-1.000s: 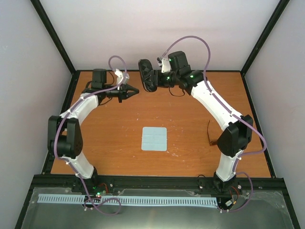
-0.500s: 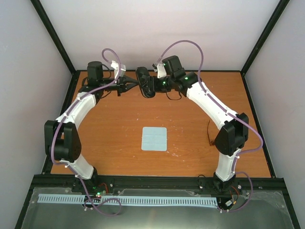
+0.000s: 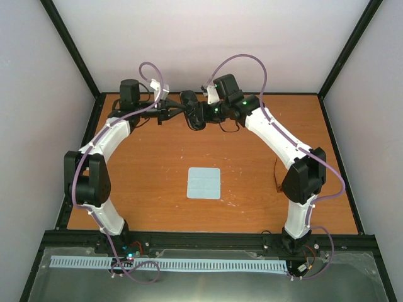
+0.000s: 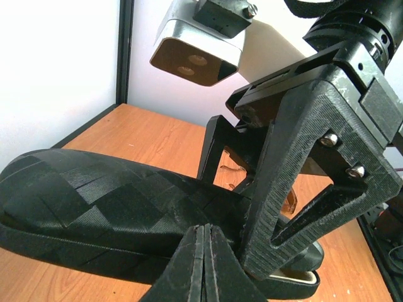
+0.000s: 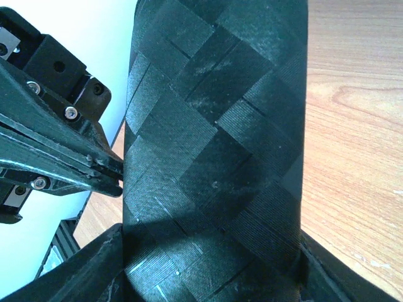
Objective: Organize the sunglasses
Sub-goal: Open the sunglasses case at the center of the board.
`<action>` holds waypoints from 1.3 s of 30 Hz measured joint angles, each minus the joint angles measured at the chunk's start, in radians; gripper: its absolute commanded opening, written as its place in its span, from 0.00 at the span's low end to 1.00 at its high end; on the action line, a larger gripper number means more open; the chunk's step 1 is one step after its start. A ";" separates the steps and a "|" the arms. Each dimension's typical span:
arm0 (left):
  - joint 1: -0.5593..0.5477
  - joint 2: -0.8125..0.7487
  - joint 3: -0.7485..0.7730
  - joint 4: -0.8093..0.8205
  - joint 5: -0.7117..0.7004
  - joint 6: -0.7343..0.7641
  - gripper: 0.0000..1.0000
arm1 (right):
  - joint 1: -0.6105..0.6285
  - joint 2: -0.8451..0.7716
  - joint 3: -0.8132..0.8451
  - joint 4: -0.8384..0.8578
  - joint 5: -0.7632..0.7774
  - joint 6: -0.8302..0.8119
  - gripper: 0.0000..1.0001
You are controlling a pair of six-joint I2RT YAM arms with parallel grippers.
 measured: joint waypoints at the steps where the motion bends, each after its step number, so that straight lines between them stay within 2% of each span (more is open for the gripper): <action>1: -0.001 0.002 0.000 -0.004 -0.002 0.007 0.01 | 0.000 0.000 0.000 -0.004 0.002 0.000 0.03; 18: -0.027 0.008 -0.037 -0.071 -0.059 0.208 0.01 | -0.003 0.005 0.004 -0.084 0.021 0.009 0.03; 39: -0.027 0.006 -0.069 -0.072 -0.097 0.266 0.00 | -0.018 -0.003 -0.079 0.008 -0.037 0.105 0.03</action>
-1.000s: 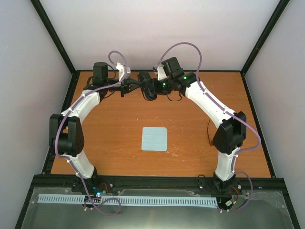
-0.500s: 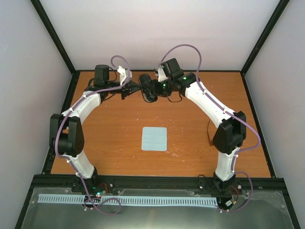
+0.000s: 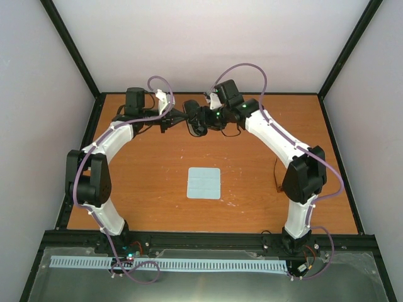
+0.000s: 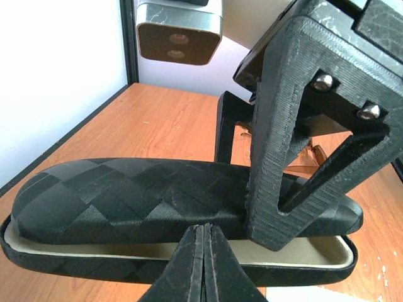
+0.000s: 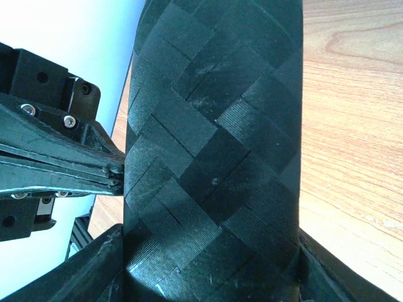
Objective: Organize the sunglasses
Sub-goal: Open the sunglasses case at the center of the board.
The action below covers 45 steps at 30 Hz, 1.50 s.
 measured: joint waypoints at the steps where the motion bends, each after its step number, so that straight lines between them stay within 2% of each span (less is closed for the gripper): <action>1: 0.000 0.000 -0.003 0.000 0.000 0.003 0.01 | -0.001 -0.002 -0.003 0.001 -0.002 0.002 0.03; 45: -0.019 -0.009 -0.052 0.063 -0.036 0.077 0.00 | -0.016 -0.063 -0.099 0.096 -0.016 0.113 0.03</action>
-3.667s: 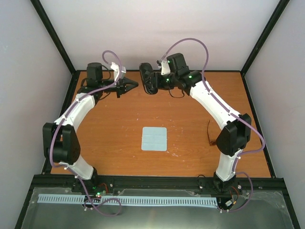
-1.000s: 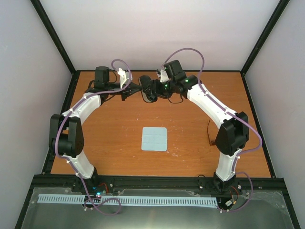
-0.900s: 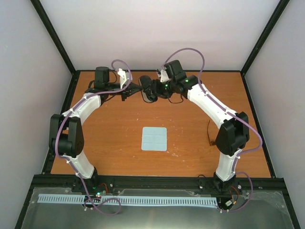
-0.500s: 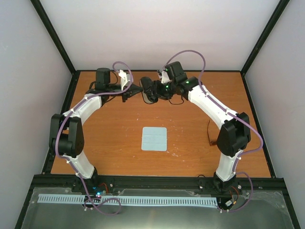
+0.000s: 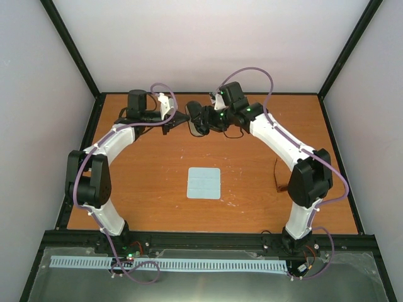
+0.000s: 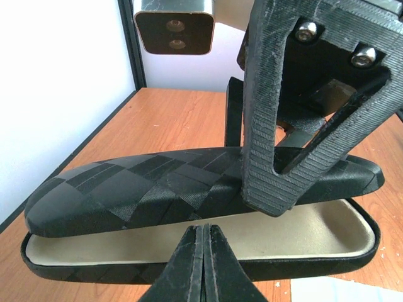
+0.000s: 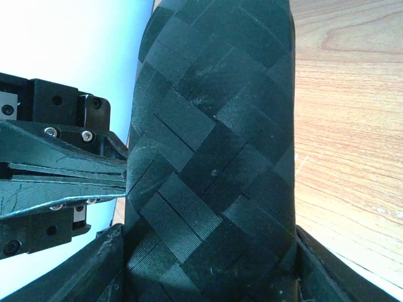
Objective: Organize the sunglasses
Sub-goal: Open the sunglasses case at the center of the board, then place the sunglasses case at the center of the board.
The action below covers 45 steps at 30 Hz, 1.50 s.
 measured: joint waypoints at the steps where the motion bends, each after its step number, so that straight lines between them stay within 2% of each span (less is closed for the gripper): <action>1: -0.002 0.000 0.000 0.000 -0.002 0.003 0.01 | 0.000 -0.003 -0.006 0.004 0.000 0.003 0.03; 15: -0.021 0.000 0.001 0.000 -0.016 0.038 0.00 | -0.011 -0.058 -0.035 0.025 0.018 0.027 0.03; 17: -0.024 0.000 0.001 -0.001 -0.023 0.042 0.00 | -0.011 -0.060 -0.044 0.048 0.013 0.032 0.03; 20: -0.049 0.021 -0.017 -0.045 -0.043 0.048 0.01 | -0.005 -0.077 -0.047 0.196 -0.056 0.052 0.03; 29: -0.067 0.028 -0.006 -0.060 -0.033 0.055 0.01 | -0.005 -0.119 -0.105 0.228 -0.051 0.060 0.03; 30: -0.068 0.029 -0.006 -0.069 -0.034 0.055 0.03 | -0.005 -0.126 -0.120 0.234 -0.046 0.060 0.03; 36: -0.080 0.027 -0.004 -0.112 -0.073 0.043 0.36 | -0.018 -0.176 -0.222 0.274 -0.025 0.055 0.03; 38: -0.079 0.022 -0.004 -0.123 -0.092 0.039 0.42 | -0.029 -0.190 -0.255 0.293 -0.033 0.056 0.03; 45: -0.066 -0.037 -0.029 -0.166 -0.164 0.037 0.45 | -0.113 -0.207 -0.354 0.415 -0.126 0.059 0.03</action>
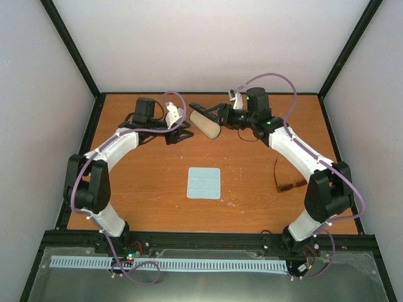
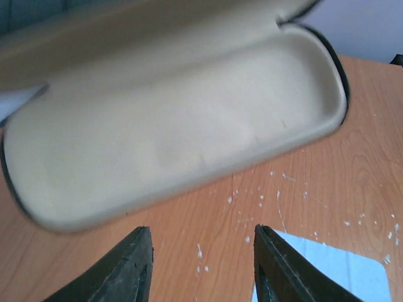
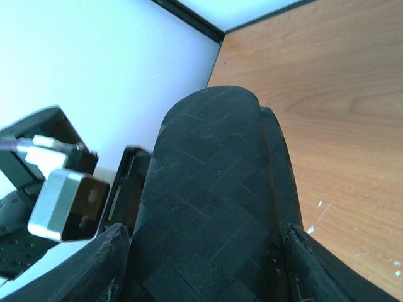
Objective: Organize the sunglasses
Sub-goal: Place the sunglasses case at the center of the board.
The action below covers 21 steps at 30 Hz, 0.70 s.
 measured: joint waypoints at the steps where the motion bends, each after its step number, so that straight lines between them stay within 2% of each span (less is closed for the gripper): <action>1: 0.005 -0.014 -0.013 -0.011 -0.007 0.000 0.45 | -0.016 0.002 -0.008 0.019 -0.016 -0.004 0.03; 8: 0.061 -0.091 -0.085 -0.029 -0.050 -0.009 0.48 | -0.068 0.090 -0.008 0.118 -0.147 -0.035 0.03; 21: 0.087 -0.071 -0.060 0.062 -0.092 0.004 0.54 | -0.064 0.160 0.019 0.051 -0.360 -0.122 0.03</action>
